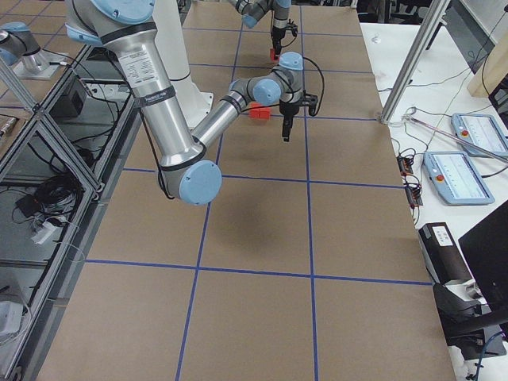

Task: Form red blocks into L shape at center
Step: 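Grasp the edge red cube with the left gripper and lift it, then carry the red cube with the left gripper toward the center cubes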

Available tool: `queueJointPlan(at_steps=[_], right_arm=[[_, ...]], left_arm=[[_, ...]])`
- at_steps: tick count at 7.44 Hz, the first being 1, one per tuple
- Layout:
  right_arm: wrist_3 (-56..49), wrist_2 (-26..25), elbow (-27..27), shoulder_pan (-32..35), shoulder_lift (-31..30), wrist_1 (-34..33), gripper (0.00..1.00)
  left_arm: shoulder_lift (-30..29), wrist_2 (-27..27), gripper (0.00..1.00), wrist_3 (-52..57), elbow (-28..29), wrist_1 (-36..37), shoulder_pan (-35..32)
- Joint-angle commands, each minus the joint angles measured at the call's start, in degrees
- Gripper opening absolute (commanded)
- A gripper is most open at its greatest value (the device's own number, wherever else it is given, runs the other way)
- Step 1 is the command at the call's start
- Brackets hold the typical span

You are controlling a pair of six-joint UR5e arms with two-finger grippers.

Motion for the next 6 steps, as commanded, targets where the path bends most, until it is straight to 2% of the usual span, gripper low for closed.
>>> queueJointPlan(at_steps=[1, 2, 3, 4, 5, 6], right_arm=[[-0.70, 1.77, 0.06, 1.98, -0.48, -0.03, 0.99], [-0.79, 2.22, 0.06, 2.69, -1.27, -0.03, 0.99], [-1.22, 2.22, 0.06, 3.22, -1.97, -0.03, 0.99], [-2.53, 2.40, 0.06, 4.18, -2.94, -0.03, 0.99], [-3.24, 2.40, 0.06, 4.45, -3.73, -0.03, 0.99], [-3.33, 2.40, 0.06, 4.45, -3.74, -0.03, 0.99]], left_arm=[[-14.58, -0.12, 0.00, -12.48, 0.24, 13.90, 0.59], [-19.34, 0.40, 0.00, -24.00, 1.38, 17.11, 4.25], [-22.69, 2.58, 0.00, -36.03, 3.65, 16.88, 6.72], [-25.25, 5.65, 0.00, -42.77, 4.63, 16.79, 9.88], [-26.76, 5.77, 0.00, -49.01, 5.95, 16.62, 10.78], [-27.47, 5.77, 0.00, -49.86, 6.48, 15.83, 10.88]])
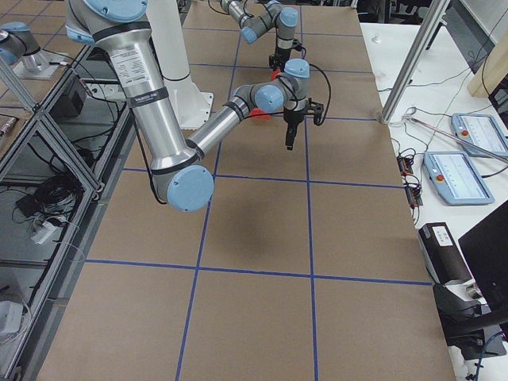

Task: Form red blocks into L shape at center
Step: 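Carry the red cube with the left gripper toward the center cubes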

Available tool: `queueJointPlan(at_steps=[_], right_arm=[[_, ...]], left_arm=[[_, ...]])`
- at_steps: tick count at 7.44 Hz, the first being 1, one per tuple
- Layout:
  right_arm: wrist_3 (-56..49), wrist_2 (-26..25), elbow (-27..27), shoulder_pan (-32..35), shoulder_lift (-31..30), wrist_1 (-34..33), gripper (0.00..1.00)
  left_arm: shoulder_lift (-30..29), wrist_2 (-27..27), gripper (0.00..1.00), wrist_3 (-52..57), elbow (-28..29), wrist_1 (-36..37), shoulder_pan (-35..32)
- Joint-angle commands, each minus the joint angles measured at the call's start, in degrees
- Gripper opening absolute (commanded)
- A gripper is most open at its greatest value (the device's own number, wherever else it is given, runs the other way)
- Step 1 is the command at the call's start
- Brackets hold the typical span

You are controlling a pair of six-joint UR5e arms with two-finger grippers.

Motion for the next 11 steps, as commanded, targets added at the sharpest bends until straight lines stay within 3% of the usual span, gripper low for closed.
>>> queueJointPlan(at_steps=[1, 2, 7, 11], right_arm=[[-0.50, 0.04, 0.00, 0.26, -0.53, 0.00, 0.99], [-0.59, 0.04, 0.00, 0.69, -0.70, 0.00, 0.99], [-7.96, 5.91, -0.35, 5.87, -5.18, 0.00, 0.99], [-7.97, 6.10, -0.35, 6.15, -5.36, 0.00, 0.99]], left_arm=[[-2.77, 0.52, 0.00, -6.29, 2.58, -1.30, 1.03], [-5.22, 0.52, 0.00, -13.79, 6.69, -1.74, 1.46], [-8.05, 2.98, 0.00, -30.16, 11.90, -7.61, 4.02], [-7.62, 4.13, 0.00, -37.33, 10.86, -8.60, 4.81]])
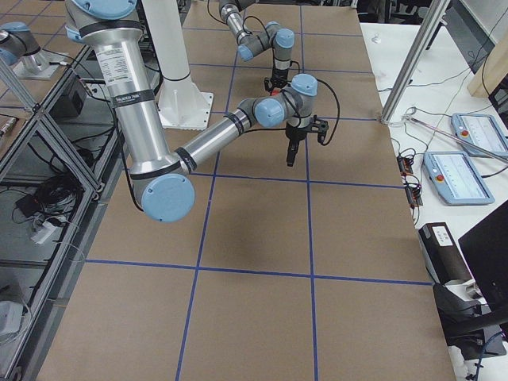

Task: Form red blocks into L shape at center
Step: 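Lower the red cube beside the cube farther from the robot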

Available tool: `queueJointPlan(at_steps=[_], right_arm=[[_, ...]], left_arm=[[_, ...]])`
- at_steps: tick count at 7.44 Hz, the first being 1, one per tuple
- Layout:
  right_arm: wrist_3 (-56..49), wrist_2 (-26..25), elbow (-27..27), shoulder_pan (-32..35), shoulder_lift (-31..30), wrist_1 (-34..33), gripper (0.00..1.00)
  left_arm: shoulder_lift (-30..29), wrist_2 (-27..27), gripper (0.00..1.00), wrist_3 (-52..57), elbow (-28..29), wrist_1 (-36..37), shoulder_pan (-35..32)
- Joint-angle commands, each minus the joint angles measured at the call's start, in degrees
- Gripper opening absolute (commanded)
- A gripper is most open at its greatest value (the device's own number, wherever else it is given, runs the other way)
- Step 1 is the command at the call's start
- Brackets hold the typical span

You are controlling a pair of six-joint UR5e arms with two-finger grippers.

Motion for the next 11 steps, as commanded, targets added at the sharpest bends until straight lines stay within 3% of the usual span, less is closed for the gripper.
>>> queueJointPlan(at_steps=[1, 5, 11], right_arm=[[0.02, 0.05, -0.06, 0.05, 0.04, 0.00, 0.99], [0.11, 0.05, -0.06, -0.13, 0.13, 0.00, 0.99], [0.11, 0.05, 0.03, -0.13, 0.31, 0.00, 0.99]], left_arm=[[0.38, 0.10, 0.00, -3.71, -0.41, -0.59, 0.22], [3.17, 0.10, 0.00, -9.78, -1.98, -5.23, 0.66], [3.71, 0.36, 0.00, -13.22, -2.96, -5.69, 1.71]])
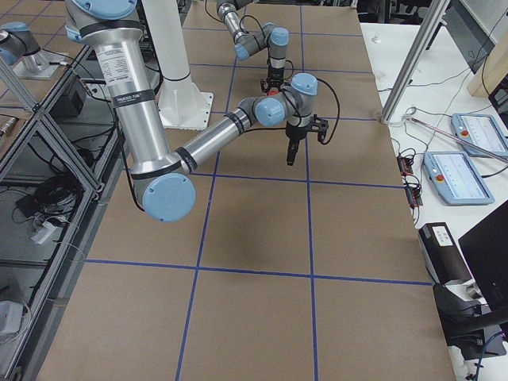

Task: Form red blocks into L shape at center
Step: 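Lower the red cube beside the cube farther from the robot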

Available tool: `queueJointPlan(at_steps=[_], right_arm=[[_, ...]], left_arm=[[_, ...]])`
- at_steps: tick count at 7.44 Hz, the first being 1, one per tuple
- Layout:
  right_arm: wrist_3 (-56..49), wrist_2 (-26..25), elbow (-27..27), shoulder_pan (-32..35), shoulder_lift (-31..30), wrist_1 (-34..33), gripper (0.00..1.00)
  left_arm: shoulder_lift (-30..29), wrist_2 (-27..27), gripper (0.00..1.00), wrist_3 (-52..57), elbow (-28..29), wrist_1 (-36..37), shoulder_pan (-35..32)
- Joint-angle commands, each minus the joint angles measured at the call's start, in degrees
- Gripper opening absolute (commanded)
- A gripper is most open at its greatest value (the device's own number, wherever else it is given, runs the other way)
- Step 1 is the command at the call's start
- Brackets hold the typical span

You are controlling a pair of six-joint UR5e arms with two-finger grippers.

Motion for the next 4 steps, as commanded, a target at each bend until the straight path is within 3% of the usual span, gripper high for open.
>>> queueJointPlan(at_steps=[1, 4], right_arm=[[0.00, 0.00, 0.00, 0.00, 0.02, 0.00, 0.99], [0.09, 0.00, 0.00, 0.00, 0.02, 0.00, 0.99]], left_arm=[[-0.17, 0.72, 0.00, -1.35, -0.21, -0.06, 0.77], [0.00, 0.81, 0.00, -2.41, -0.30, -0.05, 1.82]])
